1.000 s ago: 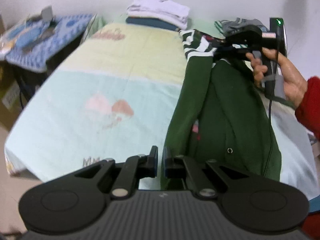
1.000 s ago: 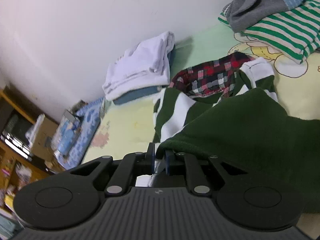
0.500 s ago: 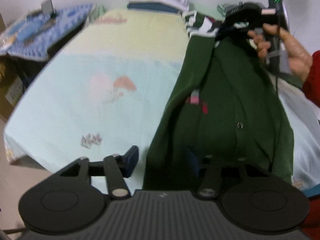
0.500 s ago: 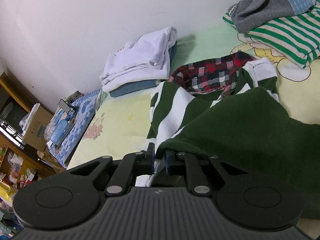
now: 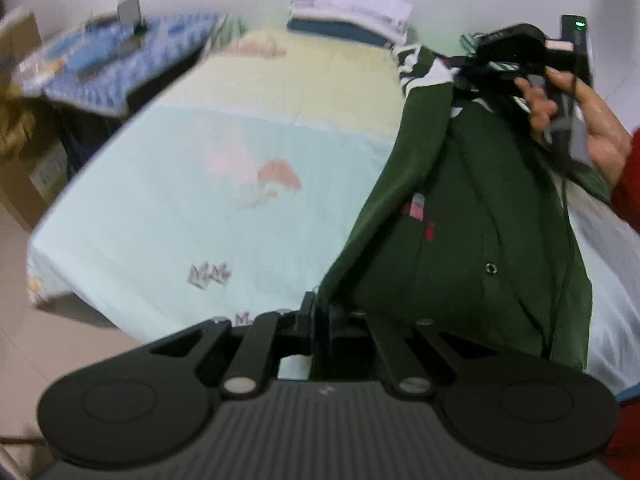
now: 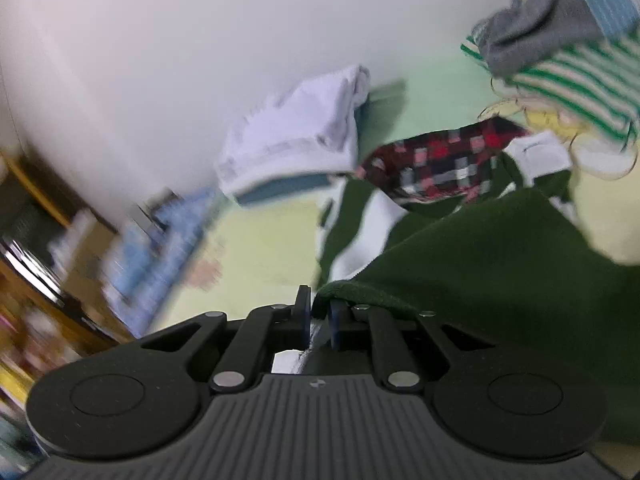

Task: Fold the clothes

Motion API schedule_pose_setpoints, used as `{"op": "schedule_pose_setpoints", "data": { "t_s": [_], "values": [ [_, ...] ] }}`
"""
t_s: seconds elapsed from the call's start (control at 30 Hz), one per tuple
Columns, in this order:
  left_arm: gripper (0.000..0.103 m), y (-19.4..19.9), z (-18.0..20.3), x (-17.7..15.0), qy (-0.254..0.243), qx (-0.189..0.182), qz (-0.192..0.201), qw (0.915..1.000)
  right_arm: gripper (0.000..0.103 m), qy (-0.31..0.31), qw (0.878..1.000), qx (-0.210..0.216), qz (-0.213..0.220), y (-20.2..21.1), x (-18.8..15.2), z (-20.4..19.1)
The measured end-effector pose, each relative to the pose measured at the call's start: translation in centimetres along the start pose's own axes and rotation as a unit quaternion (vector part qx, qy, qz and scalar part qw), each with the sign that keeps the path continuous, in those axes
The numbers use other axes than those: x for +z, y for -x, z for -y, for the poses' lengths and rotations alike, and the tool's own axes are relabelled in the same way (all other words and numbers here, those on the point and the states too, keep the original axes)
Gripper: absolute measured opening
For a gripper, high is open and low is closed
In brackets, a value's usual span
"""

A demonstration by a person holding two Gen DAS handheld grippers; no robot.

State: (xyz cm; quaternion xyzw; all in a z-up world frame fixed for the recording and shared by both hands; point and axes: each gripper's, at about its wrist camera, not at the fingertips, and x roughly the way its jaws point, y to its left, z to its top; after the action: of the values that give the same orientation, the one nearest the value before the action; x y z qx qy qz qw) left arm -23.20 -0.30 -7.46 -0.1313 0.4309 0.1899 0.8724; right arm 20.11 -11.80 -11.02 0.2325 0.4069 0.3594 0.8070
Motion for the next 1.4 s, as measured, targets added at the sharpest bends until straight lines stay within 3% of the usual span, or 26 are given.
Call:
{"op": "schedule_pose_setpoints", "data": {
  "t_s": [0.07,0.2,0.3,0.37,0.47,0.63,0.83,0.93,1.13,1.27,1.4],
  "values": [
    [0.001,1.2,0.6,0.3,-0.006,-0.008,0.012,0.9999,0.008,-0.036,0.999,0.001,-0.004,-0.4,0.7,0.9],
    [0.001,2.0,1.2,0.9,-0.009,-0.011,0.024,0.9996,0.008,-0.015,0.999,-0.018,-0.029,-1.7,0.9,1.0],
    [0.001,1.9,1.5,0.9,-0.008,-0.022,0.022,0.9995,0.008,0.0,1.0,-0.016,0.005,-0.5,0.9,1.0],
    [0.001,2.0,1.8,1.0,-0.013,-0.048,0.018,0.9986,0.008,-0.01,1.0,-0.004,0.021,0.3,1.1,1.3],
    [0.001,2.0,2.9,0.8,-0.037,-0.083,0.012,0.9958,0.008,0.0,1.0,-0.015,0.019,0.4,1.6,1.3],
    [0.001,0.4,4.9,0.2,-0.067,-0.139,-0.024,0.9877,0.007,0.04,0.997,-0.055,0.019,0.1,1.7,1.0],
    [0.002,-2.6,7.7,-1.2,-0.103,-0.176,-0.071,0.9764,0.008,0.076,0.995,-0.071,0.002,-0.3,0.9,1.7],
    [0.005,-3.6,8.7,-1.6,-0.118,-0.198,-0.084,0.9695,0.017,0.07,0.995,-0.065,-0.003,0.1,1.0,2.2],
    [0.008,-2.4,8.3,-0.8,-0.125,-0.2,-0.075,0.9689,0.031,0.095,0.995,-0.038,-0.019,2.2,0.4,1.4],
    [0.009,-1.2,7.7,0.0,-0.128,-0.196,-0.065,0.97,0.031,0.112,0.992,-0.003,-0.056,3.0,-1.3,0.7],
    [0.009,0.0,7.1,0.8,-0.13,-0.193,-0.055,0.971,0.029,0.143,0.987,-0.014,-0.074,2.0,-2.5,0.1]
  ]
}}
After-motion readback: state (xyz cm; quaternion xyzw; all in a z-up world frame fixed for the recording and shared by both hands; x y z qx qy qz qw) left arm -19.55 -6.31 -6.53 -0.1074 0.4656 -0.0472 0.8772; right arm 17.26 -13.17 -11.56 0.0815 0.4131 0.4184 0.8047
